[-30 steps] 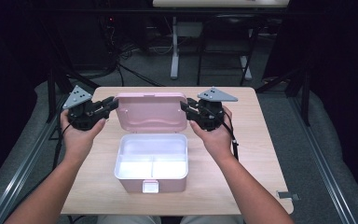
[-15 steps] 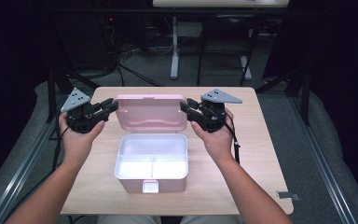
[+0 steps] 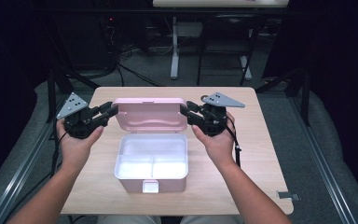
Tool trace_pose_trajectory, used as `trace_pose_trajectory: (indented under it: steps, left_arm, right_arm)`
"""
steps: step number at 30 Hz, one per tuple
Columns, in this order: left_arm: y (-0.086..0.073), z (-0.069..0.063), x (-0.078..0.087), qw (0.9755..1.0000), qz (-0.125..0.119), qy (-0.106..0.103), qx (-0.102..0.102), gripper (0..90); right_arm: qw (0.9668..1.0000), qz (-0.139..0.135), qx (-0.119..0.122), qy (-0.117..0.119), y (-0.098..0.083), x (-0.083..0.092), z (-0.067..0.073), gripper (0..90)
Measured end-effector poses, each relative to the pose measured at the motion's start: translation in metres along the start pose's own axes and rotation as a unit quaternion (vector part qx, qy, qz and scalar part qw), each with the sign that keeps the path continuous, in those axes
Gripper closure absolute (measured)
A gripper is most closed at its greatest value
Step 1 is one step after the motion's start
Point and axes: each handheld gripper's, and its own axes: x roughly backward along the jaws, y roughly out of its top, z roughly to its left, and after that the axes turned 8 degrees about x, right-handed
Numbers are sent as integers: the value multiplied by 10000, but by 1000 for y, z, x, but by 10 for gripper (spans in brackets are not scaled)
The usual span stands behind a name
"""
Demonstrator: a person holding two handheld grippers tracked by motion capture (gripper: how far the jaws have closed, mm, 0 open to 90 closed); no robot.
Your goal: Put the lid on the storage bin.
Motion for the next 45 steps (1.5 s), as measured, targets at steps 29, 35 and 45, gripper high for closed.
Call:
trace_pose_trajectory:
  steps: [29, 35, 45]
  left_arm:
    - [-12, -9, 23, 9995, 154, -262, -10, 681]
    - [-15, -8, 26, 9992, 174, -350, 22, 684]
    - [-25, -12, 37, 9989, 156, -442, 53, 684]
  right_arm:
    - [9995, 112, -34, 298, -8, 18, 9, 664]
    - [9993, 125, 3, 342, -10, 21, 11, 659]
    - [9989, 104, -31, 455, -21, 28, 15, 652]
